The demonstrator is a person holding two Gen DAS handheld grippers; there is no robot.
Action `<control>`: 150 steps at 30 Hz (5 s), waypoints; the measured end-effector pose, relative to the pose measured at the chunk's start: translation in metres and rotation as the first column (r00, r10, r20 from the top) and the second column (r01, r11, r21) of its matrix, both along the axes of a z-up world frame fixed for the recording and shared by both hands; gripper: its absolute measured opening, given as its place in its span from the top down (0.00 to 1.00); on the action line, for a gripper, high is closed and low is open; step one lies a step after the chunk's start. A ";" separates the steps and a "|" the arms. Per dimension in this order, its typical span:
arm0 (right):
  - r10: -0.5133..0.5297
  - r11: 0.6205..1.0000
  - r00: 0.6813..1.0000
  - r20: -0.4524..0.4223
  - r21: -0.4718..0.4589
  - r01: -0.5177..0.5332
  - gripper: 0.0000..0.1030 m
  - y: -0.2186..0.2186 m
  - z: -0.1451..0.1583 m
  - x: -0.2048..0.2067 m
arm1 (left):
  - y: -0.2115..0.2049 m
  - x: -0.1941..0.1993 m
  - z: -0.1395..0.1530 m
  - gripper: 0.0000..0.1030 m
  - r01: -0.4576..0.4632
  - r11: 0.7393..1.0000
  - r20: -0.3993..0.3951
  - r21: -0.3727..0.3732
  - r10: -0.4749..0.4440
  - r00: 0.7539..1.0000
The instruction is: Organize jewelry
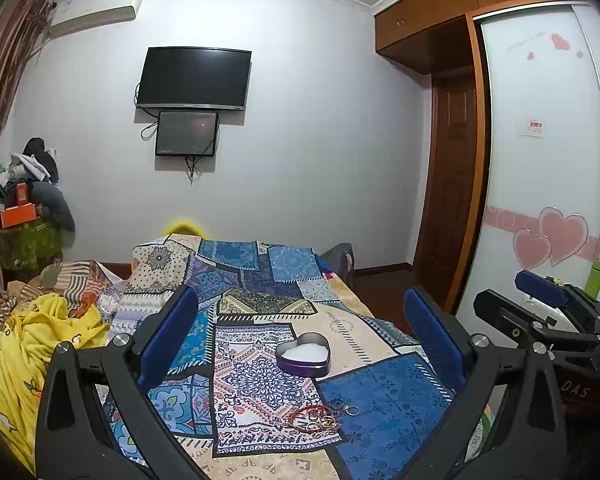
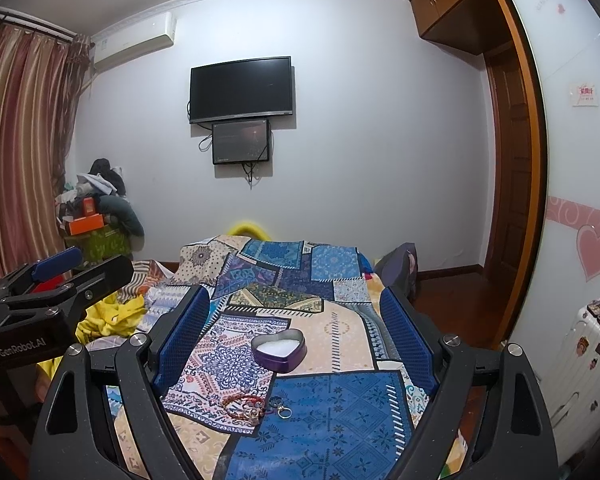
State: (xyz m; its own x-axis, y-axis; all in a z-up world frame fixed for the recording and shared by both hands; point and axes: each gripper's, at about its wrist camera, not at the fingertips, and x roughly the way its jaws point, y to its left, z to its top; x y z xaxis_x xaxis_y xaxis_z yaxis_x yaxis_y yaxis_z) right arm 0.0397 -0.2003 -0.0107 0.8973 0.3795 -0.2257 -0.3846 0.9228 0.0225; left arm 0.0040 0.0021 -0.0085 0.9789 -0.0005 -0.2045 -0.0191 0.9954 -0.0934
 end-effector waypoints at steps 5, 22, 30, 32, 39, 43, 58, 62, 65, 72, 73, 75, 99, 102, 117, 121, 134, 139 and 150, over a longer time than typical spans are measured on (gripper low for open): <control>0.000 1.000 1.000 0.000 0.000 0.000 0.18 0.000 0.000 0.000 | -0.001 0.003 0.001 0.00 -0.006 1.000 -0.005 -0.003 0.006 1.000; -0.001 1.000 1.000 -0.006 -0.001 0.001 0.18 -0.001 0.000 -0.001 | -0.001 0.007 -0.002 0.00 -0.005 1.000 -0.014 -0.008 0.005 1.000; 0.000 1.000 1.000 -0.007 -0.001 0.000 0.18 -0.001 0.000 -0.002 | -0.001 0.007 -0.003 0.00 -0.005 1.000 -0.017 -0.010 0.004 1.000; 0.000 1.000 1.000 -0.007 0.000 0.000 0.18 -0.001 0.000 -0.002 | -0.001 0.009 -0.003 0.00 -0.004 1.000 -0.017 -0.010 0.004 1.000; 0.000 1.000 1.000 -0.007 -0.001 0.000 0.18 0.000 0.000 -0.001 | -0.001 0.010 -0.006 0.00 -0.006 1.000 -0.020 -0.014 0.005 1.000; 0.001 1.000 1.000 -0.010 -0.001 -0.001 0.18 -0.001 -0.002 -0.002 | 0.000 0.012 -0.007 0.00 -0.005 1.000 -0.025 -0.012 0.004 1.000; -0.008 1.000 0.998 -0.065 -0.020 0.007 0.18 0.003 -0.013 0.014 | 0.005 0.038 -0.023 0.00 -0.016 1.000 -0.095 -0.011 0.015 0.995; -0.025 0.999 0.993 -0.111 -0.049 0.020 0.18 0.004 -0.023 0.028 | 0.013 0.055 -0.037 0.00 -0.037 0.999 -0.162 -0.016 0.034 0.986; -0.042 0.996 0.985 -0.165 -0.079 0.029 0.18 0.005 -0.035 0.043 | 0.018 0.071 -0.053 0.00 -0.049 0.999 -0.218 -0.014 0.044 0.975; -0.046 0.988 0.959 -0.281 -0.154 0.003 0.18 0.006 -0.067 0.068 | 0.030 0.107 -0.098 0.11 -0.041 0.999 -0.380 -0.017 0.031 0.925; -0.045 0.986 0.955 -0.293 -0.165 -0.004 0.18 0.007 -0.073 0.070 | 0.032 0.110 -0.104 0.15 -0.038 0.999 -0.400 -0.020 0.027 0.916; -0.037 0.983 0.946 -0.321 -0.182 -0.024 0.18 0.008 -0.082 0.075 | 0.035 0.119 -0.122 0.20 -0.029 0.999 -0.456 -0.028 0.013 0.890; 0.103 0.958 0.816 -0.569 -0.164 -0.235 0.61 0.024 -0.150 0.110 | 0.011 0.157 -0.196 0.77 0.161 0.981 -0.664 -0.110 -0.193 0.722; 0.106 0.951 0.811 -0.575 -0.179 -0.251 0.65 0.030 -0.154 0.112 | 0.011 0.158 -0.198 0.79 0.167 0.979 -0.666 -0.117 -0.202 0.718; 0.122 0.947 0.810 -0.573 -0.178 -0.268 0.94 0.033 -0.158 0.114 | 0.007 0.161 -0.202 0.94 0.219 0.968 -0.661 -0.122 -0.244 0.710; 0.112 0.952 0.816 -0.567 -0.176 -0.253 0.95 0.030 -0.153 0.113 | 0.006 0.157 -0.193 0.94 0.222 0.970 -0.645 -0.100 -0.233 0.728; 0.103 0.954 0.835 -0.540 -0.185 -0.237 0.94 0.026 -0.140 0.108 | 0.018 0.145 -0.154 0.94 0.188 0.978 -0.558 -0.094 -0.208 0.804; 0.096 0.941 0.809 -0.580 -0.213 -0.265 0.72 0.037 -0.148 0.115 | 0.023 0.143 -0.146 0.94 0.174 0.980 -0.536 -0.095 -0.197 0.821; 0.078 0.920 0.838 -0.540 -0.285 -0.270 0.72 0.046 -0.165 0.123 | 0.028 0.143 -0.137 0.94 0.164 0.982 -0.508 -0.090 -0.187 0.841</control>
